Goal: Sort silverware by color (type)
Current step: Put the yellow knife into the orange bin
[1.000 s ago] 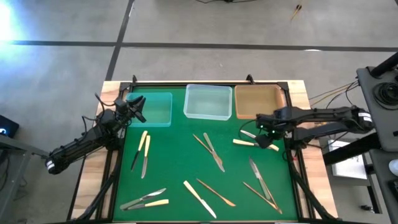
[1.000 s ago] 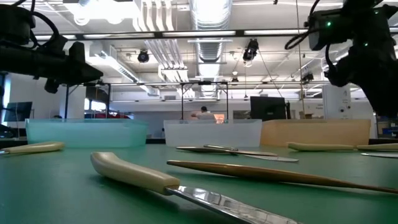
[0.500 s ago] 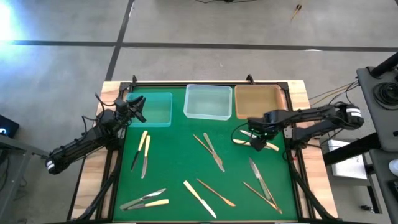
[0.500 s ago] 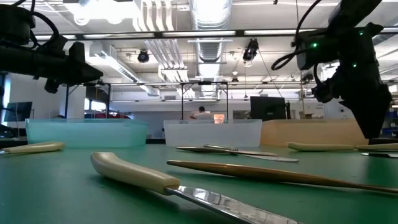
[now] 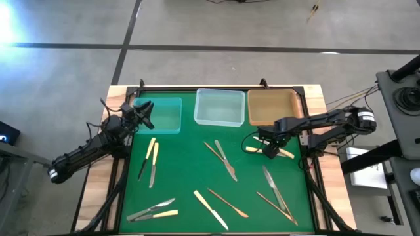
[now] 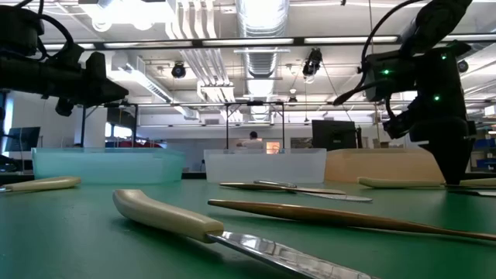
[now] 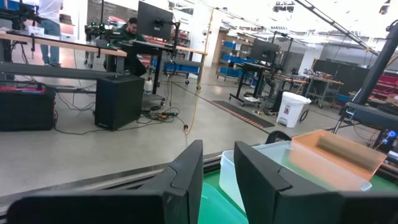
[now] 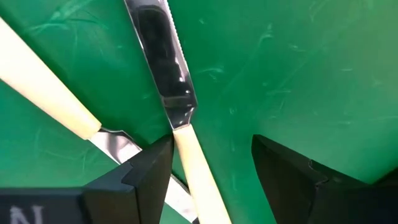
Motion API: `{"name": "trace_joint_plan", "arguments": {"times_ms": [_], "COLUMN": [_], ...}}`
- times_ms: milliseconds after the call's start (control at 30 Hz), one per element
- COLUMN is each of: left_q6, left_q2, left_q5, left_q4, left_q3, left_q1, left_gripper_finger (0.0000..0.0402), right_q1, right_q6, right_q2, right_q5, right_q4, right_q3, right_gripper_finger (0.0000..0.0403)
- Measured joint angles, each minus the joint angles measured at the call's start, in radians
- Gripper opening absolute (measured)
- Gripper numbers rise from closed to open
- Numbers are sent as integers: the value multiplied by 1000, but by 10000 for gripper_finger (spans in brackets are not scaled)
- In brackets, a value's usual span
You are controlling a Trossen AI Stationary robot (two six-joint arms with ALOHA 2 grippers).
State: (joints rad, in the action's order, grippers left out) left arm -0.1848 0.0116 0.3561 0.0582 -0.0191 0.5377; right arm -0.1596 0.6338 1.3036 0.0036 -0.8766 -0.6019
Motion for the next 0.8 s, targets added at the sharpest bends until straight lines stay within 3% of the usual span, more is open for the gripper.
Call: {"name": "trace_joint_plan", "arguments": {"times_ms": [133,233,500,800], "left_q6": [0,0,0,0], "left_q2": [0,0,0,0], "left_q5": [0,0,0,0], "left_q4": [0,0,0,0], "left_q3": [0,0,0,0], "left_q1": [0,0,0,0], "left_gripper_finger": [75,75,75,75], "right_q1": [0,0,0,1], "right_q6": [0,1,-13,-5], "right_q2": [18,23,24,-99], "right_q5": [-3,-8,-19,-23], "right_q4": [28,42,73,21], "right_q3": [22,29,48,24], "right_gripper_finger": [207,181,29,24]}}
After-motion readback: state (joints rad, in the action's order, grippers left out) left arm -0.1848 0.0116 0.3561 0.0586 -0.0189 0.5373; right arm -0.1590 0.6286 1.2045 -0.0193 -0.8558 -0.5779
